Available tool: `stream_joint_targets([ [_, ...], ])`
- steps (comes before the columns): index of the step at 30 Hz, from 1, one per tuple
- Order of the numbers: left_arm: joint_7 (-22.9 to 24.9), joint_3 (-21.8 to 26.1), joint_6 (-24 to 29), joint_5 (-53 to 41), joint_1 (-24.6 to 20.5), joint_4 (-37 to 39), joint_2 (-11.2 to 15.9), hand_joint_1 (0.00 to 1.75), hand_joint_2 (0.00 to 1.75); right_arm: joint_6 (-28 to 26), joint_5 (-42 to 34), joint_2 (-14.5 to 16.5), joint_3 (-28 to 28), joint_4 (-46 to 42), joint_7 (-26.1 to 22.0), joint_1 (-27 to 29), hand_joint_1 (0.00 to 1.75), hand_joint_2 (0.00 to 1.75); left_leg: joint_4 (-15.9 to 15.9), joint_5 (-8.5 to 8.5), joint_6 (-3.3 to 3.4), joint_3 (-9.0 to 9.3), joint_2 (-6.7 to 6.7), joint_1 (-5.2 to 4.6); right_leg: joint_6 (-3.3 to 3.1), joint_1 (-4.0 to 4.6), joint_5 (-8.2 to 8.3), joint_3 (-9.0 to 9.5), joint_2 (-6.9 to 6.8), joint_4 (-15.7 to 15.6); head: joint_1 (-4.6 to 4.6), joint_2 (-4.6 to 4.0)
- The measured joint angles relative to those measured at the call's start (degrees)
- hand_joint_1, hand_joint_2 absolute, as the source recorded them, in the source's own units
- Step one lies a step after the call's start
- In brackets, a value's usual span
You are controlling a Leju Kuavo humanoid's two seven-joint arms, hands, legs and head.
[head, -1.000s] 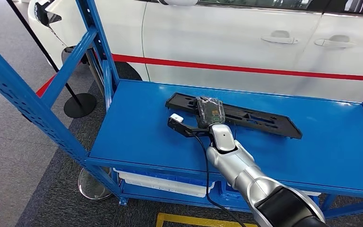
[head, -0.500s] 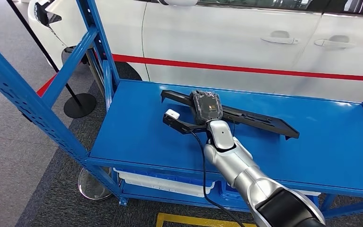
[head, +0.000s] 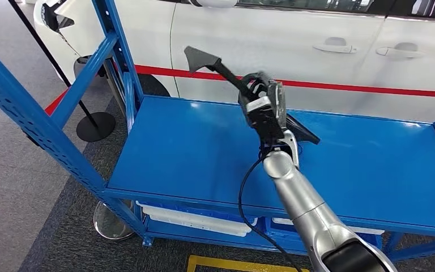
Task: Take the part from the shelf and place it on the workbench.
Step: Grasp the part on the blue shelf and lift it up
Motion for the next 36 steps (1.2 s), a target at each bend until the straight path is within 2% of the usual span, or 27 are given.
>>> stream_joint_targets([
  [2, -4.7, 1.7, -1.3, 1.7, -0.6, 0.0, -0.6, 0.00, 0.00, 1.5, -4.4, -1.5, -0.9, -4.9, -0.2, 0.5, 1.75, 1.75, 0.0, 0.01, 0.02, -0.01, 0.00, -0.03, 0.02, -0.03, 0.01, 0.00, 0.01, 0.0, 0.00, 0.00],
  [4, -7.3, 3.0, -1.9, 2.5, -1.0, 0.0, -1.4, 0.00, 0.00, 2.4, -6.2, -2.8, -1.5, -8.6, -0.1, 0.8, 1.75, 1.75, 0.0, 0.02, 0.04, -0.02, 0.01, -0.07, 0.07, -0.05, 0.05, 0.00, 0.03, 0.0, -0.01, 0.00],
  [10, -9.1, 4.7, -1.4, 2.8, -1.5, 0.0, -3.0, 0.00, 0.00, 2.7, -6.4, -5.1, -1.8, -14.9, 0.3, 0.9, 1.75, 1.75, 0.0, 0.04, 0.07, -0.05, 0.01, -0.08, 0.17, -0.07, 0.11, 0.03, 0.03, 0.0, 0.00, 0.00],
  [14, -10.6, 5.1, -4.0, 2.8, -1.7, 0.0, -3.3, 0.00, 1.75, 1.7, -5.9, -5.4, -1.6, -15.9, 0.3, 1.0, 1.75, 1.75, 0.0, 0.04, 0.08, -0.06, 0.02, -0.08, 0.17, -0.06, 0.09, 0.01, 0.03, 0.0, 0.00, 0.00],
  [20, -10.7, 5.7, -10.4, 4.0, -1.9, 0.0, -3.5, 0.00, 1.75, 1.1, -6.0, -5.4, -1.2, -16.3, -0.4, 1.8, 1.75, 1.75, 0.0, 0.04, 0.07, -0.06, 0.01, -0.06, 0.18, -0.04, 0.07, 0.00, 0.03, 0.0, -0.01, 0.00],
  [32, -9.3, 6.3, -12.0, 4.0, -2.0, 0.0, -3.5, 0.00, 1.75, 1.5, -5.9, -5.4, -0.6, -16.5, -0.3, 1.7, 1.75, 1.75, 0.0, 0.04, 0.07, -0.07, 0.01, -0.07, 0.17, -0.04, 0.06, 0.01, 0.03, 0.0, 0.00, 0.00],
  [36, -8.2, 6.5, -12.8, 3.8, -2.1, 0.0, -3.5, 0.00, 1.75, 2.8, -6.3, -5.7, -0.4, -16.4, 1.4, 0.4, 1.75, 1.75, 0.0, 0.04, 0.07, -0.10, 0.01, -0.07, 0.18, -0.05, 0.07, -0.01, 0.03, 0.0, 0.00, 0.00],
])
